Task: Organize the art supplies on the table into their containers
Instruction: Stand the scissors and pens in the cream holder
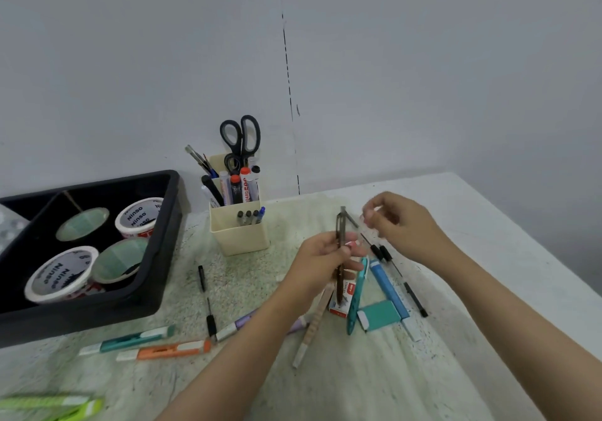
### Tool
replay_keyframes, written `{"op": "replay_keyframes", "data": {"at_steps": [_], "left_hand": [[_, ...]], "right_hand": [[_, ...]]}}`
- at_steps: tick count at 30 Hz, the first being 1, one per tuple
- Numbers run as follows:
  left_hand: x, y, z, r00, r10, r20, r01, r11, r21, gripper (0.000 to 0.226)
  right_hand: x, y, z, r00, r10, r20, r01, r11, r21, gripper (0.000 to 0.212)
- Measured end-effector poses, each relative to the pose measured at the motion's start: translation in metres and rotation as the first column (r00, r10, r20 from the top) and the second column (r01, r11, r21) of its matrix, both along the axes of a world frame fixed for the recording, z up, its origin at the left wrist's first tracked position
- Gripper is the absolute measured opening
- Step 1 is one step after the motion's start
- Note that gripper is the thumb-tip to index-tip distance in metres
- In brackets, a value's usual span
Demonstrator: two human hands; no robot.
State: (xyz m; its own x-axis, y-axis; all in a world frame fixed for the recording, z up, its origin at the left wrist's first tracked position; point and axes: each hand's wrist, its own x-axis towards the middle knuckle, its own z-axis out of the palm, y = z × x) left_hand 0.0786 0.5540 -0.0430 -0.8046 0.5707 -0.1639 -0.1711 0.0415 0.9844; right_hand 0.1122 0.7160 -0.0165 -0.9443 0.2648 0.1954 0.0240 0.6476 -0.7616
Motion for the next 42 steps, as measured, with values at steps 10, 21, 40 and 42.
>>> {"op": "replay_keyframes", "data": {"at_steps": [10, 21, 40, 42], "left_hand": [[0.000, 0.000, -0.012, 0.869, 0.061, 0.491, -0.193, 0.956, 0.222, 0.022], [-0.004, 0.009, -0.011, 0.727, -0.054, 0.685, -0.257, 0.903, 0.344, 0.040], [-0.008, -0.031, -0.018, 0.698, 0.066, 0.714, -0.435, 0.831, 0.348, 0.027], [-0.006, -0.035, -0.019, 0.705, 0.055, 0.707, -0.425, 0.831, 0.359, 0.028]], "right_hand": [[0.011, 0.028, -0.033, 0.839, -0.150, 0.523, 0.019, 0.969, 0.247, 0.022], [0.028, 0.000, -0.013, 0.952, 0.295, -0.083, -0.263, 0.925, 0.275, 0.020], [-0.006, 0.011, -0.049, 0.955, -0.206, 0.213, 0.142, 0.950, 0.279, 0.017], [0.001, 0.001, -0.041, 0.977, -0.185, 0.103, 0.163, 0.968, 0.191, 0.019]]}}
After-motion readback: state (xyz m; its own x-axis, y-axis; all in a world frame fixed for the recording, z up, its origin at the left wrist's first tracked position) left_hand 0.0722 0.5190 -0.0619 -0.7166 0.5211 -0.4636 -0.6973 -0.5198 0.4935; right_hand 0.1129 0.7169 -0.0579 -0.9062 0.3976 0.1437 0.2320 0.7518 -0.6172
